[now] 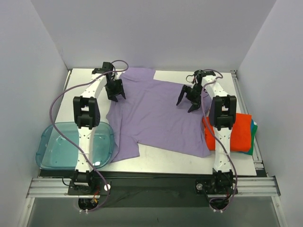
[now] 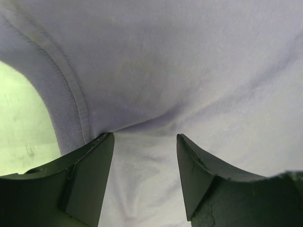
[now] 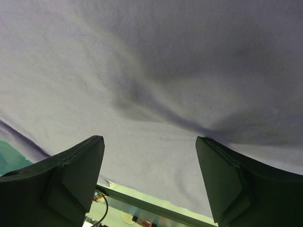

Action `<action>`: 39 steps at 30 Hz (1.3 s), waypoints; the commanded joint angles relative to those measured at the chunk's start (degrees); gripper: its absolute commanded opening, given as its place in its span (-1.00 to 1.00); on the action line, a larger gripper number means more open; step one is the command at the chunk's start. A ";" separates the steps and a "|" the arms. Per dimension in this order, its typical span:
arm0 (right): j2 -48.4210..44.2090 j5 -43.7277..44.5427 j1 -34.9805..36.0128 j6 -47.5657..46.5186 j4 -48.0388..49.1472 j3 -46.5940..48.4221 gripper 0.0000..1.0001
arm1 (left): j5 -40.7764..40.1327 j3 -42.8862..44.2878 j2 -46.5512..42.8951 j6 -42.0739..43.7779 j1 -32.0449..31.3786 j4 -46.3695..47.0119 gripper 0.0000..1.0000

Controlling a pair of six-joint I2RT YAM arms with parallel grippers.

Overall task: Fold and stack the t-shirts
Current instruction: Flatten out the tshirt

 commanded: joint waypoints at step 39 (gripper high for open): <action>-11.29 -1.58 3.46 -4.53 1.83 -11.57 0.62 | 3.37 -25.04 -16.65 -3.32 -1.87 14.88 0.33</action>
